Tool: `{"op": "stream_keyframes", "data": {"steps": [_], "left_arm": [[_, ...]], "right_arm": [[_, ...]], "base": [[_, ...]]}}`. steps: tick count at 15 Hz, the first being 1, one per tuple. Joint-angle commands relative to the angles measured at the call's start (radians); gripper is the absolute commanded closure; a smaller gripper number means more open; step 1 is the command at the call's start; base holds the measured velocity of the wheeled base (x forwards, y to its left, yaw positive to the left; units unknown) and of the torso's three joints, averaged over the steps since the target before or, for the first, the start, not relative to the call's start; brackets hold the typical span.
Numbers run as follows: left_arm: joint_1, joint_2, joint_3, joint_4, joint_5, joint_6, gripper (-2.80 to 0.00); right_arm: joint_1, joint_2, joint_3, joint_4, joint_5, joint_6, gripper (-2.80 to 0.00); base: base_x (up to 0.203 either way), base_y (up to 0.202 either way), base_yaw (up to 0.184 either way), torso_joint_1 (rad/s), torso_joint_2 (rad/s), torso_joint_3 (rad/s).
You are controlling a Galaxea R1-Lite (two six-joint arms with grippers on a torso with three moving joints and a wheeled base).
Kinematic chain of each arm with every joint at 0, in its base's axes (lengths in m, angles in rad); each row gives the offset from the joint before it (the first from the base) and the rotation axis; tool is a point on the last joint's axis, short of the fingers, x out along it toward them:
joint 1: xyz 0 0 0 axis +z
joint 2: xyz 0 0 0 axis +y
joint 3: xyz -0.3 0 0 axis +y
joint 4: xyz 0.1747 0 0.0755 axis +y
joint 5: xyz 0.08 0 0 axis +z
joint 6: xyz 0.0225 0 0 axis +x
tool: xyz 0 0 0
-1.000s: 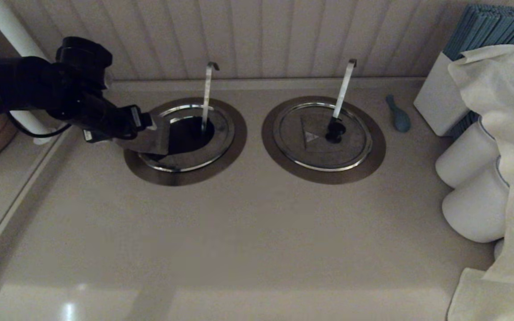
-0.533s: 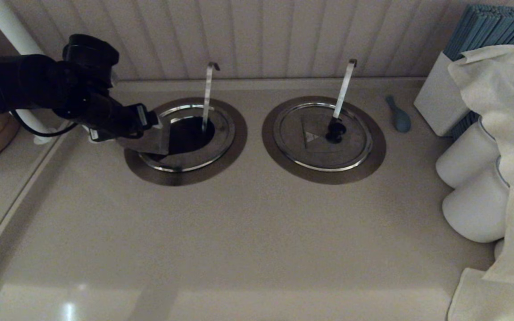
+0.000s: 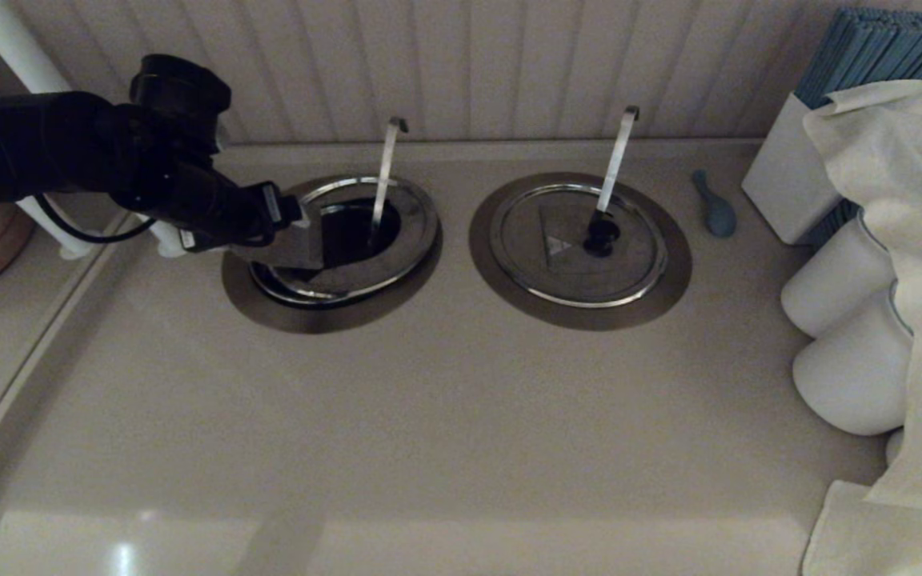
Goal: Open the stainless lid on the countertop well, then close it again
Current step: Close the lid
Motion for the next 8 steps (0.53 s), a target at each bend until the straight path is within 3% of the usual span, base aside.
{"op": "stream_keyframes", "data": {"steps": [1, 8], "left_arm": [[-0.005, -0.004, 0.0, 0.003, 0.004, -0.002, -2.8], [-0.009, -0.008, 0.0, 0.002, 0.004, -0.012, -2.8]], "right_arm": [[-0.001, 0.0, 0.0, 0.0, 0.0, -0.001, 0.0], [-0.001, 0.0, 0.0, 0.0, 0.0, -0.001, 0.0]], "base": [[0.0, 0.0, 0.0, 0.0, 0.0, 0.0], [0.0, 0.0, 0.0, 0.0, 0.0, 0.0]]}}
